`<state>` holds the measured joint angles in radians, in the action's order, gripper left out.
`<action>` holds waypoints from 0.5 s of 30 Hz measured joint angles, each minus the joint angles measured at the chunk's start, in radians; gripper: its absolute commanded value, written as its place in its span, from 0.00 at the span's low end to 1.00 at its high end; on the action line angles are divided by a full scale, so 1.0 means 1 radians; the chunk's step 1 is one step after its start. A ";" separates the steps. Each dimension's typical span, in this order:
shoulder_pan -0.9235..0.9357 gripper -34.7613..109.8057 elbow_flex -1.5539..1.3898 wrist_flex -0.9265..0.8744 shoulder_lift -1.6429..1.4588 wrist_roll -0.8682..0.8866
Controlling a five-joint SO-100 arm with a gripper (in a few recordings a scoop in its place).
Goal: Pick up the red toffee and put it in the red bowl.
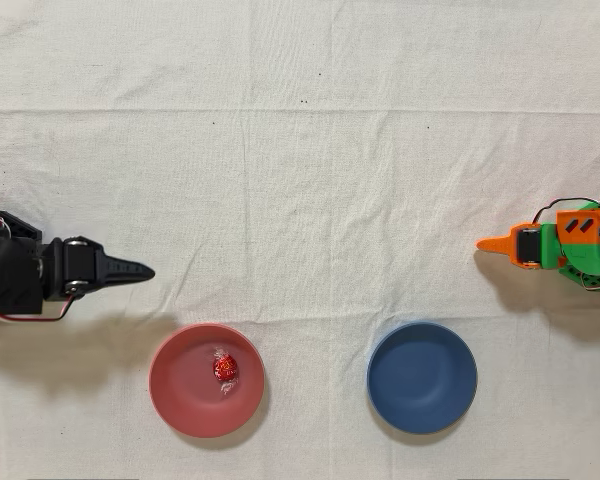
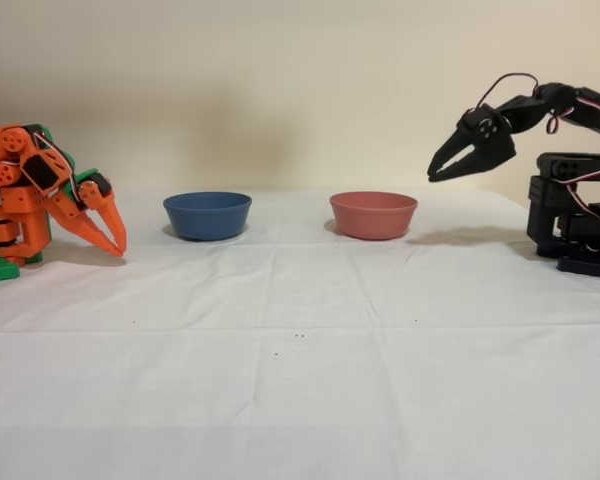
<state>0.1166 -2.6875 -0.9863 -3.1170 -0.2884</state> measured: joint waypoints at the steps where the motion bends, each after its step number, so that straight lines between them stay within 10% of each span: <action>1: -0.009 0.25 -0.026 0.003 -0.028 0.015; 15: -0.044 0.25 -0.253 0.103 -0.083 0.232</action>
<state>0.0721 -2.9406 -0.8836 -3.1999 -0.0568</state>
